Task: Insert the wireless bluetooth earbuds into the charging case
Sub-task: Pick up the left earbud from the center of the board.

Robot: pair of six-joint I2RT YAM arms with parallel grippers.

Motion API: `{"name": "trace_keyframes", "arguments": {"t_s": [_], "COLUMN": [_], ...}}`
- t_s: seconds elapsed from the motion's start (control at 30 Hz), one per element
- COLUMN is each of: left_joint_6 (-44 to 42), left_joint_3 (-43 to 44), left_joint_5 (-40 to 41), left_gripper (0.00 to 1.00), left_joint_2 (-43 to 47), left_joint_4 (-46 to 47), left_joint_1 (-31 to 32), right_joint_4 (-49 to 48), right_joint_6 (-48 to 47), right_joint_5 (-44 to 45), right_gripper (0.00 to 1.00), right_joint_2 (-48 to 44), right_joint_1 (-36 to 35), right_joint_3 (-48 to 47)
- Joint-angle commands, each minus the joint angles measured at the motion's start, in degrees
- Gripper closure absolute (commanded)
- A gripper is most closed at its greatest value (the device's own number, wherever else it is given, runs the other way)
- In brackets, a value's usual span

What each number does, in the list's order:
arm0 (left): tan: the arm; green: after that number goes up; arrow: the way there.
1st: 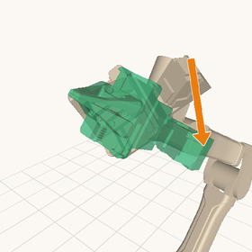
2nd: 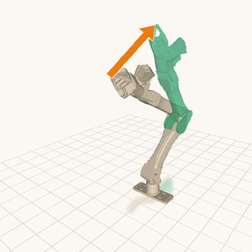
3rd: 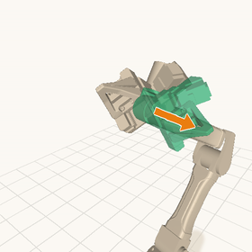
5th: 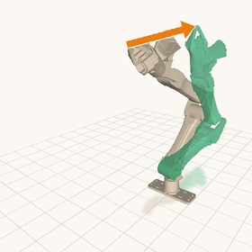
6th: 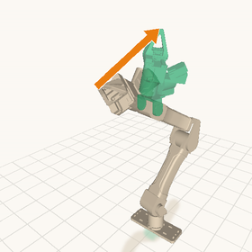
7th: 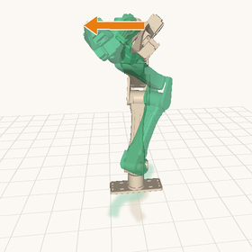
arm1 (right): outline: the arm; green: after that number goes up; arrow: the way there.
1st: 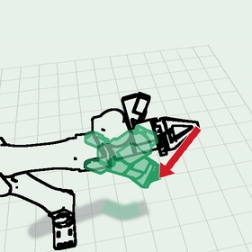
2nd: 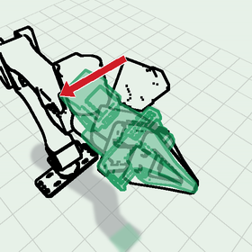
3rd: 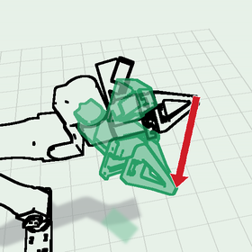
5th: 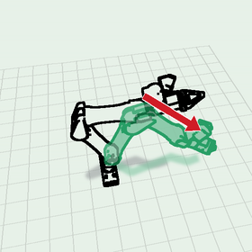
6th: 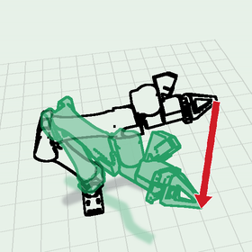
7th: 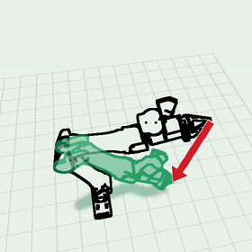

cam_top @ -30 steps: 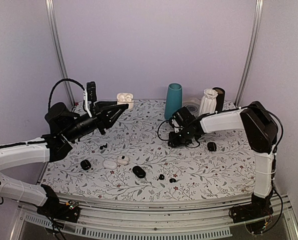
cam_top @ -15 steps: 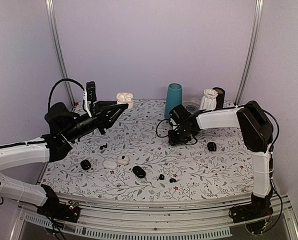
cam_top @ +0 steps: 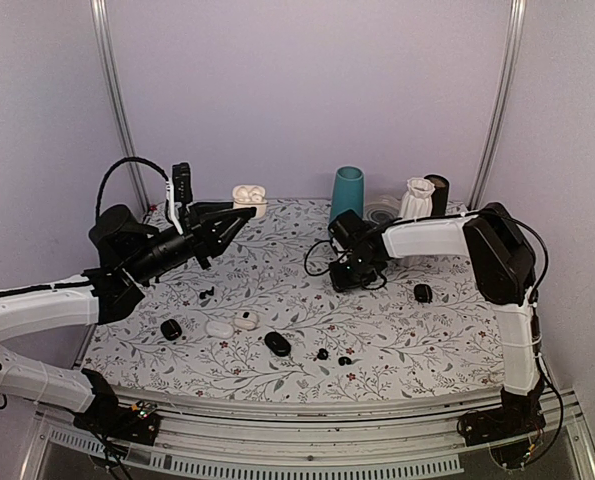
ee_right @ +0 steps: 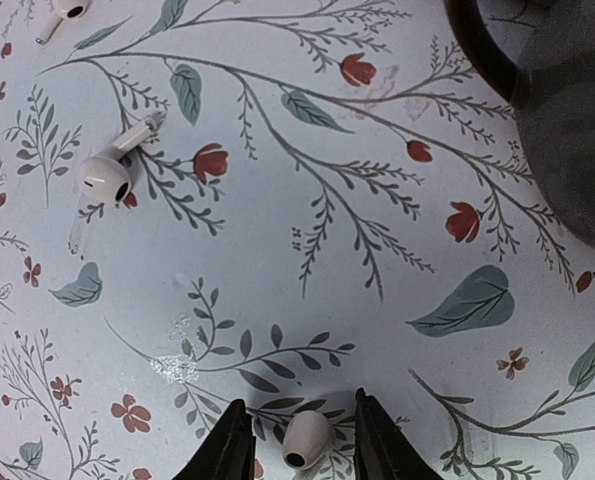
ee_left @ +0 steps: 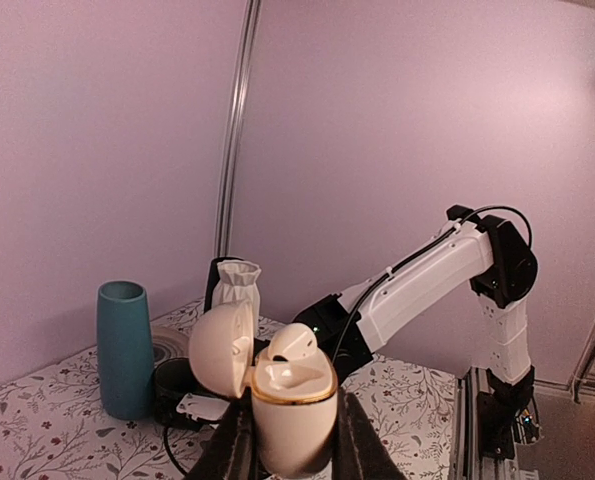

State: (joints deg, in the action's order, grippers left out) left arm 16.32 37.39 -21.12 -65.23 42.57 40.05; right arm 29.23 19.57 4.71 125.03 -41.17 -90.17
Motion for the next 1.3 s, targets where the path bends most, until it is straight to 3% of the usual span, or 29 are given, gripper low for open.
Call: {"name": "trace_keyframes", "arguments": {"t_s": [0.0, 0.73, 1.27], "left_joint_6": [-0.49, -0.37, 0.13], "left_joint_3": [-0.14, -0.38, 0.58], "left_joint_5": [0.43, 0.12, 0.28], "left_gripper": [1.0, 1.0, 1.0], "left_joint_2": [0.81, 0.28, -0.89], "left_joint_4": [1.29, 1.58, 0.57], "left_joint_1": [-0.79, -1.03, -1.12], "right_joint_4": [3.19, 9.67, 5.44], "right_joint_6": [-0.24, 0.11, 0.17], "right_joint_5": [3.19, 4.14, 1.99], "right_gripper": [0.67, 0.77, 0.9], "right_joint_2": [1.94, 4.95, 0.21], "right_joint_1": [-0.53, -2.19, -2.21], "right_joint_3": [-2.44, -6.23, -1.25]}}
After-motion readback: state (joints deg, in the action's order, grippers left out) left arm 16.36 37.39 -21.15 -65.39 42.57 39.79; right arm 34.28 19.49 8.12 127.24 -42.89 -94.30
